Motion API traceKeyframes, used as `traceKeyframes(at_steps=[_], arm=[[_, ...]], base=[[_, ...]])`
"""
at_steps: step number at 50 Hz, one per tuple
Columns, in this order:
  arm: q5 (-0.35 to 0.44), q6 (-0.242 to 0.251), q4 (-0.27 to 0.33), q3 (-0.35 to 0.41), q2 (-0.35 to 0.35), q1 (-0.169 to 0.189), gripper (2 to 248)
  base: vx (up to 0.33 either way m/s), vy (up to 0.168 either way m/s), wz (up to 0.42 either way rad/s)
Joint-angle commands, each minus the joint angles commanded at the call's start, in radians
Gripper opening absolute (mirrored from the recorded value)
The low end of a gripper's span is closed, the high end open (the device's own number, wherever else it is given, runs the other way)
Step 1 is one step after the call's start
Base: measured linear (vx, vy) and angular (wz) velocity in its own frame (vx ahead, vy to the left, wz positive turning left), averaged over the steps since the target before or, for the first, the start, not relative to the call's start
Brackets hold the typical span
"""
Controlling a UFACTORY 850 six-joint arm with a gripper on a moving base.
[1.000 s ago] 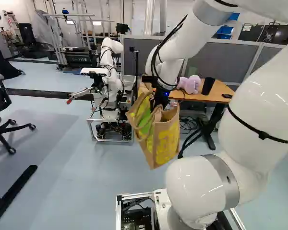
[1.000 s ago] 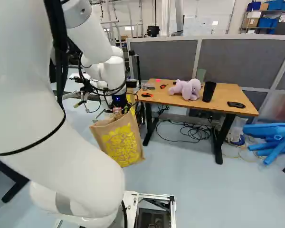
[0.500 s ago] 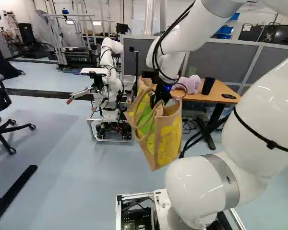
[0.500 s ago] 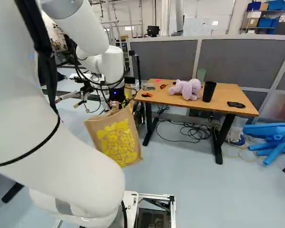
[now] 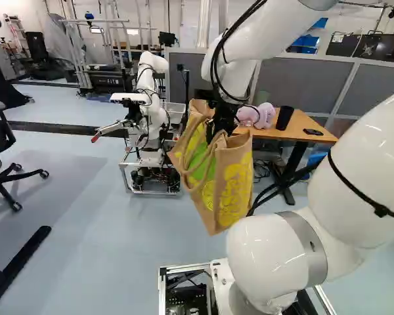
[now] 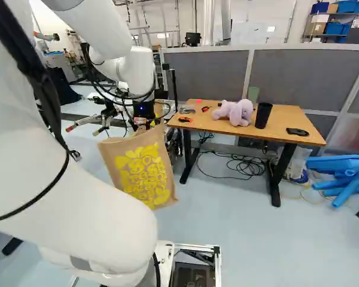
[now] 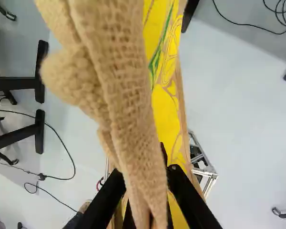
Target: Pick up the bag on the ground and place it on the table
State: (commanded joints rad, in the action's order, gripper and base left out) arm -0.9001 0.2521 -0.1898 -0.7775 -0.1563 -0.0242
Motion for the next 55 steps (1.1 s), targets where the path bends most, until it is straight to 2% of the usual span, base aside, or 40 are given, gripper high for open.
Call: traceKeyframes(at_steps=[17,55], arm=[[-0.098,0.0,0.0,-0.046,-0.018,-0.004,22],[-0.315,0.0,0.0,-0.204,0.001,-0.031,22]], base=[[0.0,0.0,0.0],[0.0,0.0,0.0]])
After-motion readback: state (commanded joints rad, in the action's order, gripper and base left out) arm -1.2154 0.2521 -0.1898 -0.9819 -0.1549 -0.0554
